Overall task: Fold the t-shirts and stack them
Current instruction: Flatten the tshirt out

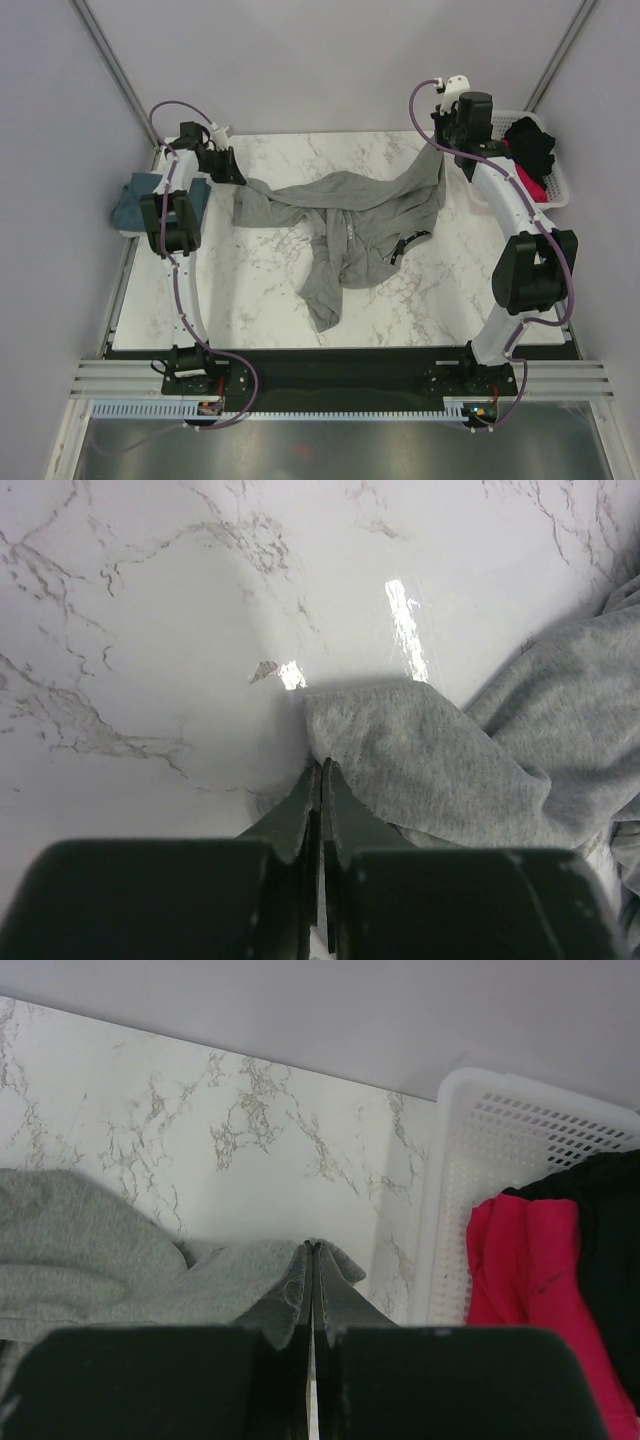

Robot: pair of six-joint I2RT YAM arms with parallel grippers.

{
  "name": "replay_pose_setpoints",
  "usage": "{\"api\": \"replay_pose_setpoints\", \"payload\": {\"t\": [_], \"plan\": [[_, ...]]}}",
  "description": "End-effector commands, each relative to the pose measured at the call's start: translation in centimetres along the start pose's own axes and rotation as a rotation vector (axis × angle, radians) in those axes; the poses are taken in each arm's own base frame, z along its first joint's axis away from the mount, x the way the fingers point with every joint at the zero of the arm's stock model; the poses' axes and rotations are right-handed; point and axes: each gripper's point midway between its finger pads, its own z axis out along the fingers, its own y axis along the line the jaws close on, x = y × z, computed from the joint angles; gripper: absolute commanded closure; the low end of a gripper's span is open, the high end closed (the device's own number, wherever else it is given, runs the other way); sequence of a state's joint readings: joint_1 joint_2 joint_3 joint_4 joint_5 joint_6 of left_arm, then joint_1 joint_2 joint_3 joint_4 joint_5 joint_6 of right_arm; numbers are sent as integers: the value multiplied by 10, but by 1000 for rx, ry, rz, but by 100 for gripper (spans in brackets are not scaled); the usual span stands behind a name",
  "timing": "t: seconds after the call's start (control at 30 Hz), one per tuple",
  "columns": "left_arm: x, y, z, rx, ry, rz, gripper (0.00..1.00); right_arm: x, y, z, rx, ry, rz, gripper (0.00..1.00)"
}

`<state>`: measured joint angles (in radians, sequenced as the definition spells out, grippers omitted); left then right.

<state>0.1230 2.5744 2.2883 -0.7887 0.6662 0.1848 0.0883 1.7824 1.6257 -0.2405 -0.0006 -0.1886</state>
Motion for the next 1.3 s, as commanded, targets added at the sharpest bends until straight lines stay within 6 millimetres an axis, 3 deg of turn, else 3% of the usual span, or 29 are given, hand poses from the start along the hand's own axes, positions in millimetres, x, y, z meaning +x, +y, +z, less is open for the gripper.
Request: {"api": "replay_pose_setpoints", "payload": {"t": [0.0,0.17,0.4,0.57,0.67,0.7,0.73,0.77,0.93,1.03,1.27], "plan": [[-32,-8,-14,2,-81,59,98,-11,-3,4,20,-37,-7,100],[-61,-22,-42,-27,-144,130,98,-13,-6,2,33,-40,-16,100],[-116,-73,-117,-48,-291,269,98,-28,-19,-5,94,-72,-18,100],[-129,-97,-159,-91,-337,341,98,-45,-56,-19,213,-115,30,100],[-134,-109,-186,-144,-359,387,98,-59,-81,-36,260,-157,89,100],[-136,-112,-193,-157,-364,410,98,-72,-83,-46,266,-191,101,100],[-136,-112,-200,-180,-369,417,98,-71,-106,-54,307,-197,124,100],[-139,-123,-216,-193,-390,438,98,-77,-113,-61,313,-213,138,100],[-134,-150,-257,-230,-431,467,98,-111,-155,-116,396,-334,205,100],[-132,-167,-285,-256,-468,492,98,-132,-171,-146,407,-404,229,100],[-116,-226,-343,-241,-559,599,98,-172,-156,-198,320,-525,201,100]]}}
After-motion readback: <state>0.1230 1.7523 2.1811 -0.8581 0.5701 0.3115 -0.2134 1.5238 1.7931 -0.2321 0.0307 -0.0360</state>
